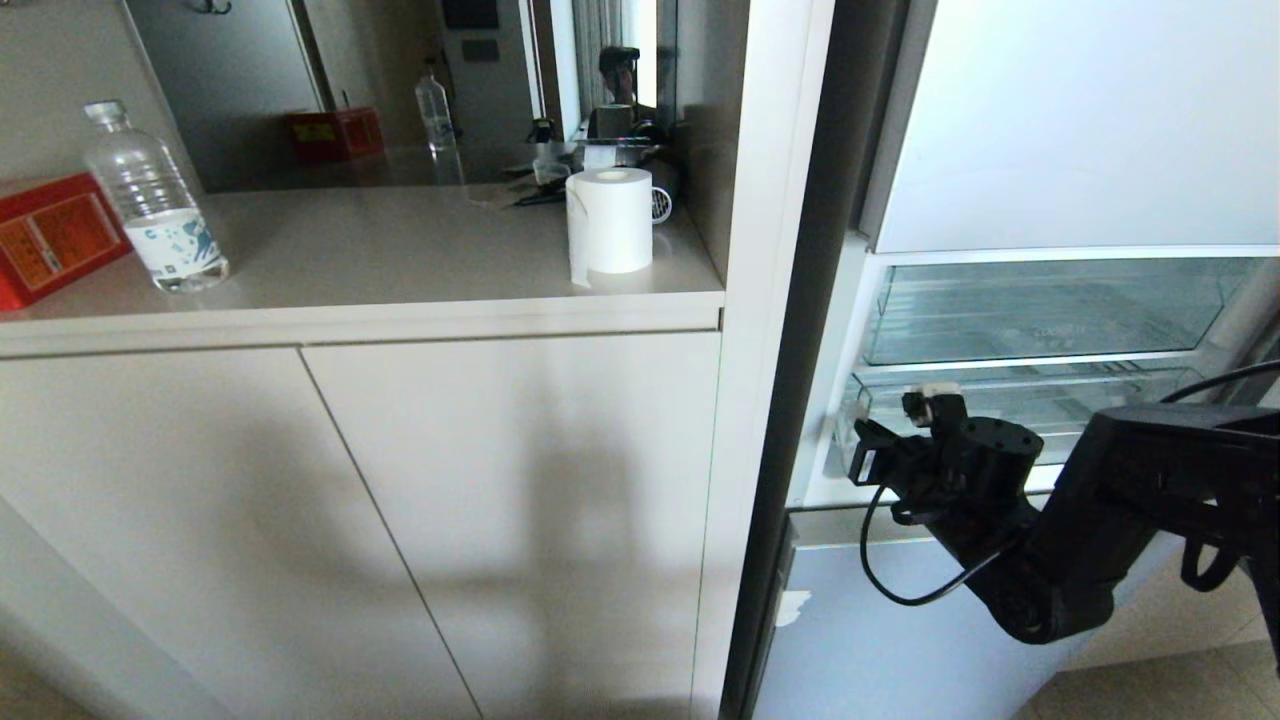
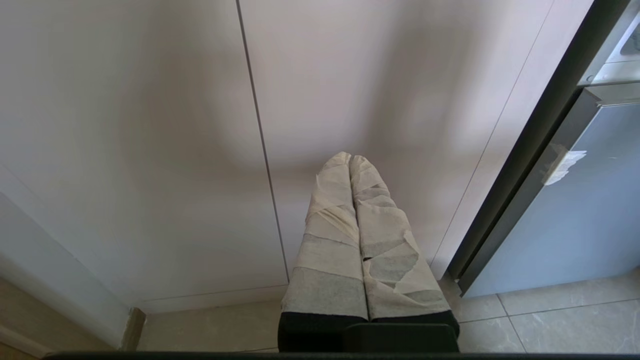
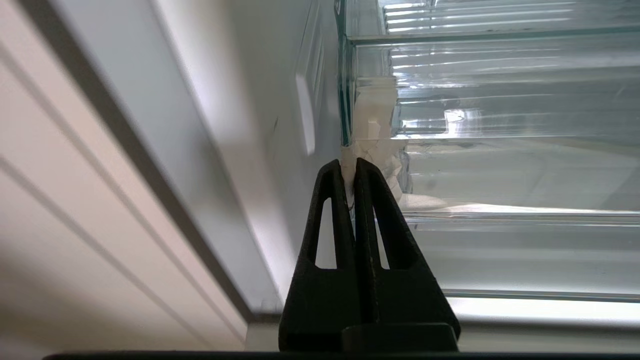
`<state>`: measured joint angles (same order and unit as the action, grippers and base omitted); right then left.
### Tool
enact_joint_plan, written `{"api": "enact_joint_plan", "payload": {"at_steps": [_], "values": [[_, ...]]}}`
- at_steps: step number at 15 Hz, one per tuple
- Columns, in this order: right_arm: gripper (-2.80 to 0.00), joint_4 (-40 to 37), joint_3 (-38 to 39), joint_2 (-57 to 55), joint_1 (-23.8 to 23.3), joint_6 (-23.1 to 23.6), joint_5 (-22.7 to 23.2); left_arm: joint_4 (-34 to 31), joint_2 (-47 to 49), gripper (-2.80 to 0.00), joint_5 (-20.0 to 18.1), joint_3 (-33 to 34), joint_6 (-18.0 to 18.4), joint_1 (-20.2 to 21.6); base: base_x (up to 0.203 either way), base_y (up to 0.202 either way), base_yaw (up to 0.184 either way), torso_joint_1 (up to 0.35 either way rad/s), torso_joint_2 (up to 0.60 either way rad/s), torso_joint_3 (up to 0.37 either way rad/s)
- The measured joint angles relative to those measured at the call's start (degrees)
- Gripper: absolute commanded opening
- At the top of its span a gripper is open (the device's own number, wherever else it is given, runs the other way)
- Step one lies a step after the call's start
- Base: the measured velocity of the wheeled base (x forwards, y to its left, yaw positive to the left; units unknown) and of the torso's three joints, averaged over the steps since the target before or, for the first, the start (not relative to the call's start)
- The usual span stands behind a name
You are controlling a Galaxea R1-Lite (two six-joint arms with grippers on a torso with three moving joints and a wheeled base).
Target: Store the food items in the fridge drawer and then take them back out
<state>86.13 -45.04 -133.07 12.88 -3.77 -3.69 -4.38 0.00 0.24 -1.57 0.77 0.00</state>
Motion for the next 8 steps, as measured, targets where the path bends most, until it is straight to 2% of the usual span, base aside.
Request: {"api": "enact_joint_plan", "payload": {"at_steps": [8], "values": [[-2.80, 0.94, 18.36, 9.08, 1.32, -0.86, 0.26, 0.00, 0.00, -2.80, 0.00, 0.00, 0.00, 0.00, 0.000, 0.000, 0.000, 0.000, 0.00, 0.000]]}}
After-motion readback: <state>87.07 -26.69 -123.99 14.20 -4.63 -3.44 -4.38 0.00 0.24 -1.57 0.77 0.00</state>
